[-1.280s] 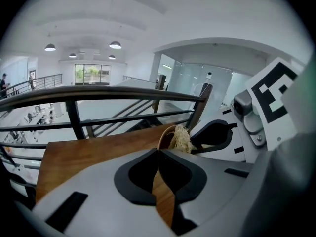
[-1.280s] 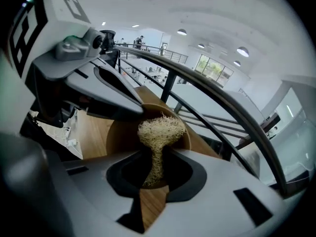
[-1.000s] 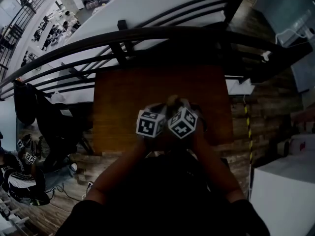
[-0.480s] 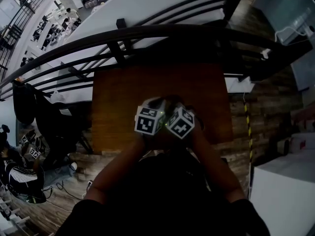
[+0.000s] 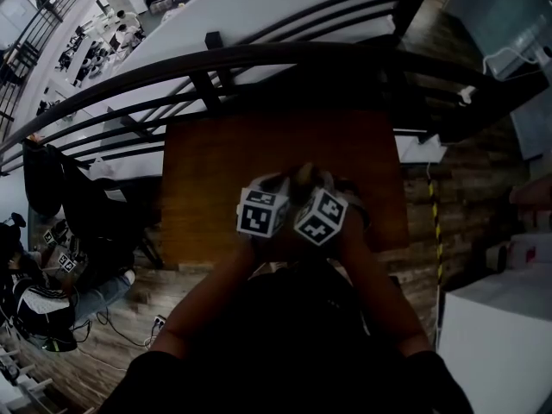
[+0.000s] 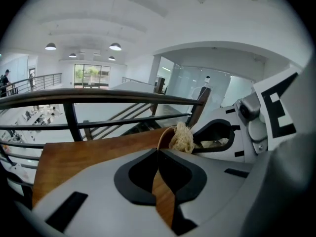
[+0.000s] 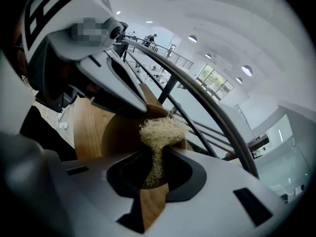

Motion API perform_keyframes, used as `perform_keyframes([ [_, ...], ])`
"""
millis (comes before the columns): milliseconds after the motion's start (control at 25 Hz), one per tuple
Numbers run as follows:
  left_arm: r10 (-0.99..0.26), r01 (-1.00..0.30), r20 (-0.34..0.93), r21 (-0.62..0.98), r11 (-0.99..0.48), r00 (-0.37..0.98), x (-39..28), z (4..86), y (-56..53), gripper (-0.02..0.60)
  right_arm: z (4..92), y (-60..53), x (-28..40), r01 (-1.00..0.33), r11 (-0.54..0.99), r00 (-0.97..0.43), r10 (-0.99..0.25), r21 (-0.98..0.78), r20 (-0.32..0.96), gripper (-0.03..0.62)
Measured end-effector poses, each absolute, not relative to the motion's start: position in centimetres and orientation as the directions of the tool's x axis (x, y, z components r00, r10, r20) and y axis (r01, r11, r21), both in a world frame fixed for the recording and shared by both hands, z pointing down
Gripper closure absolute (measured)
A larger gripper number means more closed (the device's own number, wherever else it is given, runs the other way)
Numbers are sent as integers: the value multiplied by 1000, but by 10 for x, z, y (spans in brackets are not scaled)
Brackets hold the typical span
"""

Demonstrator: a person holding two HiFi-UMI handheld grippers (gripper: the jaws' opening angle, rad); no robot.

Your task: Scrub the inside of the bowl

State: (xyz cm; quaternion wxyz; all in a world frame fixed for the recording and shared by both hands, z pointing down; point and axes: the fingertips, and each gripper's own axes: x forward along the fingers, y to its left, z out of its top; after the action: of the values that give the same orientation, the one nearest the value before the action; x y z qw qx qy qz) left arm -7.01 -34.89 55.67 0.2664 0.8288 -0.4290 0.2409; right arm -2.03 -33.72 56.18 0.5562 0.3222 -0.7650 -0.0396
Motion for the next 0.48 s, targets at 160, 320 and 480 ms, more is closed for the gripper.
perform_keyframes([
  [160, -552, -820, 621, 301, -487, 556, -61, 557, -343, 572, 555, -344, -19, -460, 754, -181, -596, 469, 782, 522],
  [320, -548, -795, 583, 361, -487, 600, -56, 546, -341, 571, 549, -343, -29, -475, 757, -247, -604, 448, 758, 522],
  [480, -575, -802, 564, 348, -486, 593, -61, 534, -347, 571, 545, -339, -41, -483, 789, -326, -564, 380, 758, 522],
])
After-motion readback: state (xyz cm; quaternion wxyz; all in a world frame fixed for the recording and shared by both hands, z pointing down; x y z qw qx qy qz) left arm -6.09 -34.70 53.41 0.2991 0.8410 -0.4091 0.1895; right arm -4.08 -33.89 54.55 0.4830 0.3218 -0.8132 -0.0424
